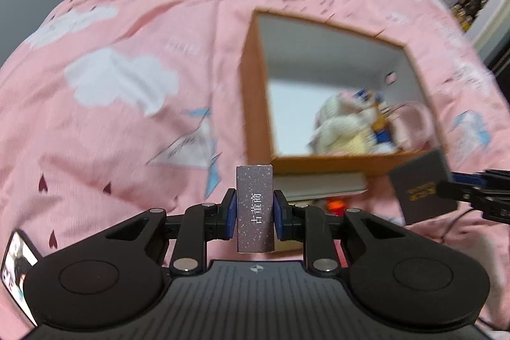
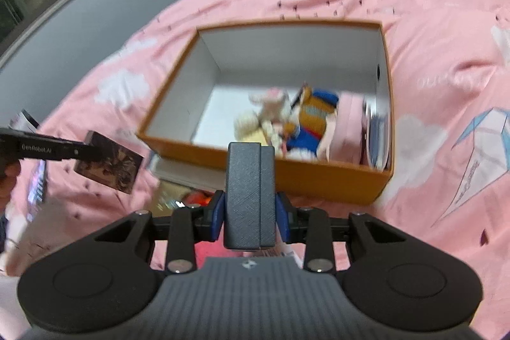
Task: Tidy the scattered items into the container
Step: 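Carry the printed box with the left gripper while the right gripper carries the dark box into the box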
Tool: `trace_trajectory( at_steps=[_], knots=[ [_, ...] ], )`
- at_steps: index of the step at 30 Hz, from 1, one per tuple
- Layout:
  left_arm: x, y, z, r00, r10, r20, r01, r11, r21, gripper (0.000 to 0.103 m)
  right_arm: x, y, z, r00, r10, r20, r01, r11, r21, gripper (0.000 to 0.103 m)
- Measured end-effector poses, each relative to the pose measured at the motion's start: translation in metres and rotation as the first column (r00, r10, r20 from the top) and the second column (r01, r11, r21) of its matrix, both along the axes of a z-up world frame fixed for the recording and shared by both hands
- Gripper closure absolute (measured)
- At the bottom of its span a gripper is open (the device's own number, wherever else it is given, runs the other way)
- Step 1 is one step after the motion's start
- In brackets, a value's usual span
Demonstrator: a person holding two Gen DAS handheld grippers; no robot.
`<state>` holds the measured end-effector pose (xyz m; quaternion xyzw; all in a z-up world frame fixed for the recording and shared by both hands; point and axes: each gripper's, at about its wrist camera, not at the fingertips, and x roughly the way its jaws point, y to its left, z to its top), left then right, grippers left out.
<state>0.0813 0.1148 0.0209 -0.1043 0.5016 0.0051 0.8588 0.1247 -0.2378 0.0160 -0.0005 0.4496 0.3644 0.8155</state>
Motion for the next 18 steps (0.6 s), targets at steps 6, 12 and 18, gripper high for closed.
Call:
trace_trajectory(
  at_steps=[6,12,18],
  knots=[
    [0.013,-0.015,0.041,0.988,-0.073,0.133,0.081,0.995,-0.054,0.077,0.012,-0.006,0.044,0.995,-0.019,0.094,0.013,0.998,0.063,0.067],
    [0.060,-0.041,0.053,0.965,-0.107,0.239,0.130,0.988,-0.082,0.077,0.044,-0.002,0.061,0.969,-0.109,0.223,0.103,0.994,0.039,0.067],
    [0.122,-0.077,0.037,0.953,-0.142,0.268,0.180,0.976,-0.125,0.077,0.090,0.009,0.044,0.945,-0.178,0.274,0.194,0.980,-0.034,0.067]
  ],
)
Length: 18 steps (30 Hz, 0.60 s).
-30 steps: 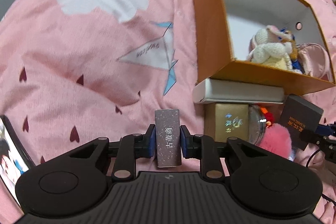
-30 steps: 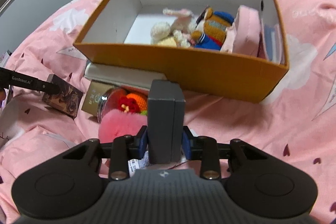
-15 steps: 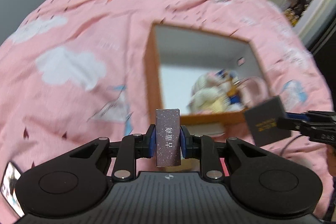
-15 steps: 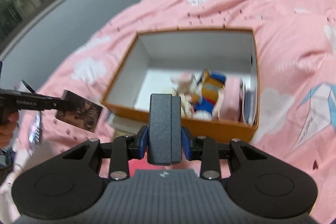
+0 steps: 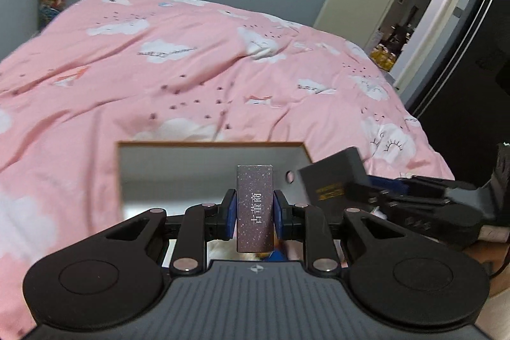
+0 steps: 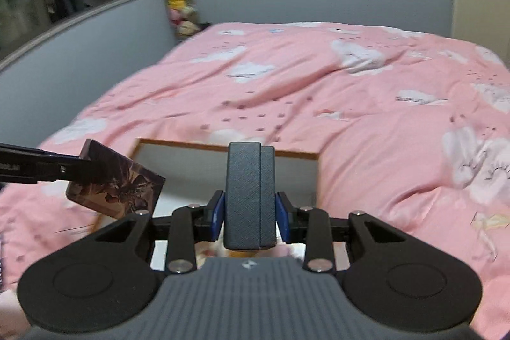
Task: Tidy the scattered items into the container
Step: 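Carry the printed box with the left gripper while the right gripper carries the dark box into the box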
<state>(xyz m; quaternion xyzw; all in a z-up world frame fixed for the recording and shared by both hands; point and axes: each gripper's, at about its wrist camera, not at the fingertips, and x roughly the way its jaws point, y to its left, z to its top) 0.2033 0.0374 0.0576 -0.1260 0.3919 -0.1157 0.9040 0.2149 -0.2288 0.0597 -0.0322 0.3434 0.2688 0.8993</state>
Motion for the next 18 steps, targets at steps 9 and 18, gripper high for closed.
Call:
trace_trajectory(
  at_steps=[9,18],
  knots=[
    [0.070,-0.023,-0.060,0.998,0.006,-0.061,-0.011,0.997,-0.078,0.077,0.049,0.017,-0.035,0.998,-0.053,-0.030,0.051,0.997,-0.066,0.067],
    [0.105,-0.038,-0.103,0.992,-0.001,-0.125,-0.011,0.996,-0.094,0.077,0.068,0.030,-0.060,0.997,-0.065,-0.047,0.056,0.985,-0.162,0.067]
  ],
)
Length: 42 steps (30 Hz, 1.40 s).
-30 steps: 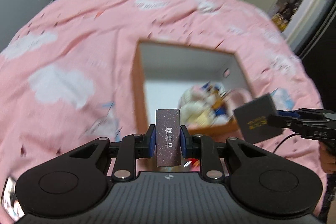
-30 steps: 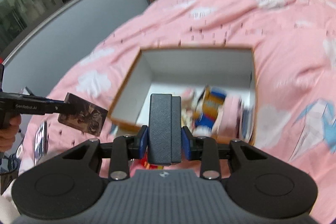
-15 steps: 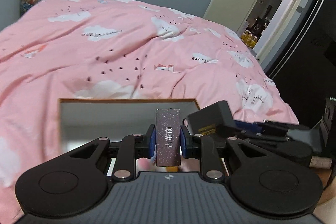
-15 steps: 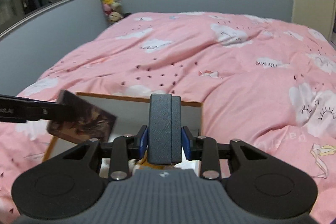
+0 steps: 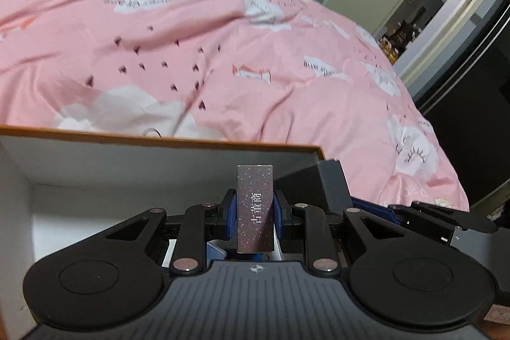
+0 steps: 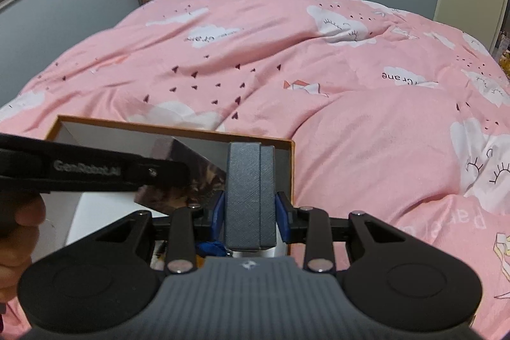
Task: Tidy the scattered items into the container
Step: 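Carry the printed box with the left gripper while the right gripper carries the dark box into the box, then lower and release the printed box with the left gripper while the right gripper releases the dark box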
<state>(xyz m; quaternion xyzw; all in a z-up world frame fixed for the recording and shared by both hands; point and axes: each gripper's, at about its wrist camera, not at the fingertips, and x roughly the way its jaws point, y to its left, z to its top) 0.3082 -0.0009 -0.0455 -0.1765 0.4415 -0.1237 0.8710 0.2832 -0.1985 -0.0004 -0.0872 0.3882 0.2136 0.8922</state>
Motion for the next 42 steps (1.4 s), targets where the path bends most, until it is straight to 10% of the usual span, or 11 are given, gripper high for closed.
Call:
trace_trajectory(
  at_steps=[20,28,42],
  knots=[
    [0.017,-0.018,-0.034,0.996,0.018,-0.088,-0.020,1.000,-0.021,0.077,-0.002,-0.004,0.000,0.997,0.071,-0.022,-0.072,0.996,-0.048,0.053],
    [0.017,-0.018,-0.035,0.996,0.025,-0.086,-0.024,1.000,0.010,0.076,-0.015,0.001,-0.003,0.990,0.144,-0.001,-0.143,0.982,-0.120,0.087],
    [0.020,-0.020,-0.037,0.995,-0.022,-0.098,0.018,0.999,-0.041,0.071,-0.005,-0.009,-0.026,0.992,0.109,-0.058,-0.113,0.991,-0.074,0.092]
  ],
)
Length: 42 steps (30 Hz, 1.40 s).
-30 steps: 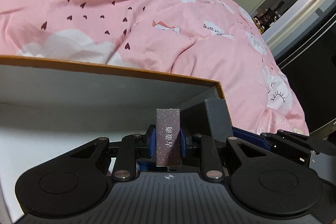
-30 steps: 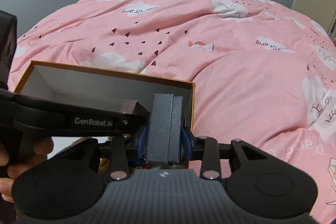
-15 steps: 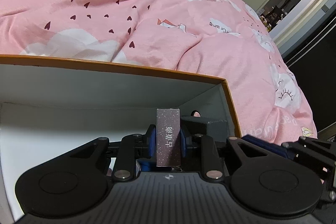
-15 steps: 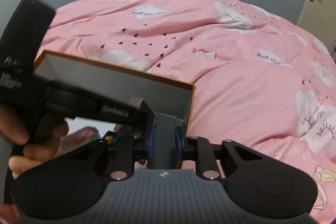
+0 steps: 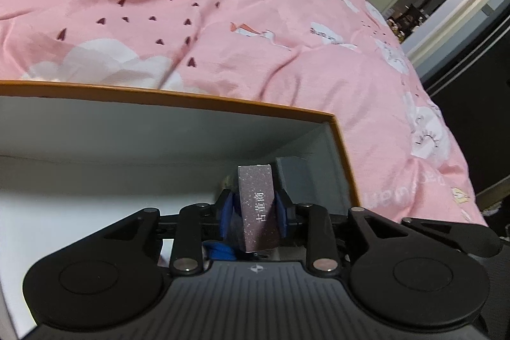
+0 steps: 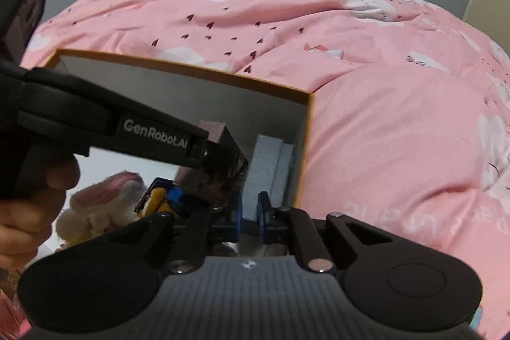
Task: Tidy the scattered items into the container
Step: 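Lower and release the printed box with the left gripper while the right gripper releases the dark box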
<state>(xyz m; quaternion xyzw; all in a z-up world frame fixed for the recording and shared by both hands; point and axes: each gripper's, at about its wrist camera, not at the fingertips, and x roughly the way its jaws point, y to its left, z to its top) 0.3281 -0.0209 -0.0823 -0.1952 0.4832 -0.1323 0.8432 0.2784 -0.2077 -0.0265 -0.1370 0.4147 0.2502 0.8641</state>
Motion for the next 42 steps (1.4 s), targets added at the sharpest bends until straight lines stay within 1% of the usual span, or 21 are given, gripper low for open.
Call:
trace_trajectory(
  at_steps=[2,4,6,8,10,13,19,20,22,26,29,30,34,38,40,42],
  knots=[
    [0.000,-0.001,0.001,1.000,-0.007,-0.002,0.007,1.000,-0.013,0.070,-0.009,-0.009,0.008,0.999,-0.026,0.019,0.025,1.000,0.019,0.090],
    [0.000,-0.002,0.000,1.000,-0.011,-0.008,0.011,1.000,-0.025,0.070,-0.019,-0.021,0.016,0.999,-0.046,0.025,0.045,0.997,0.057,0.091],
    [0.000,0.000,-0.002,0.999,-0.028,-0.031,0.026,0.997,-0.071,0.070,-0.027,-0.030,0.021,0.997,-0.071,0.025,0.068,0.994,0.090,0.090],
    [0.000,0.000,-0.005,0.997,-0.045,-0.060,0.037,0.991,-0.128,0.066,-0.034,-0.036,0.024,0.995,-0.094,0.039,0.090,0.991,0.103,0.089],
    [-0.001,0.000,-0.008,0.997,-0.030,-0.071,0.021,0.992,-0.125,0.066,-0.038,-0.040,0.026,0.993,-0.113,0.042,0.107,0.987,0.121,0.088],
    [0.002,-0.001,-0.013,0.996,-0.031,-0.079,0.020,0.990,-0.136,0.066,-0.041,-0.045,0.025,0.990,-0.134,0.036,0.127,0.981,0.145,0.088],
    [0.004,-0.002,-0.010,0.996,-0.042,-0.082,0.032,0.993,-0.117,0.066,-0.040,-0.049,0.015,0.984,-0.177,0.004,0.173,0.971,0.164,0.087],
    [0.004,-0.002,-0.008,0.996,-0.042,-0.079,0.033,0.994,-0.106,0.066,-0.041,-0.049,0.015,0.983,-0.181,0.002,0.178,0.970,0.168,0.085],
    [0.001,-0.002,-0.004,0.997,-0.041,-0.064,0.035,0.996,-0.081,0.066,-0.043,-0.050,0.015,0.982,-0.189,0.004,0.185,0.966,0.178,0.070],
    [-0.003,0.000,0.005,0.998,-0.042,-0.045,0.039,0.997,-0.066,0.066,-0.048,-0.052,0.018,0.980,-0.200,-0.001,0.196,0.960,0.200,0.069],
    [-0.008,0.002,0.015,0.999,-0.041,-0.034,0.040,0.998,-0.048,0.066,-0.053,-0.054,0.020,0.978,-0.209,-0.004,0.205,0.956,0.212,0.064],
    [-0.011,0.003,0.020,0.999,-0.044,-0.024,0.043,0.998,-0.039,0.066,-0.054,-0.055,0.022,0.978,-0.210,-0.011,0.207,0.953,0.221,0.061],
    [-0.033,0.008,0.045,0.998,-0.051,0.040,0.050,0.999,0.018,0.066,-0.063,-0.057,0.026,0.977,-0.206,-0.050,0.212,0.941,0.265,0.050],
    [-0.067,0.019,0.076,0.992,-0.063,0.107,0.056,0.996,0.064,0.066,-0.076,-0.055,0.031,0.975,-0.217,-0.050,0.222,0.927,0.303,0.048],
    [-0.088,0.027,0.091,0.987,-0.074,0.144,0.065,0.995,0.072,0.066,-0.085,-0.053,0.034,0.978,-0.203,-0.045,0.206,0.923,0.326,0.045],
    [-0.110,0.037,0.103,0.981,-0.084,0.175,0.070,0.994,0.084,0.064,-0.095,-0.050,0.037,0.983,-0.177,-0.048,0.183,0.916,0.356,0.044]
  ],
)
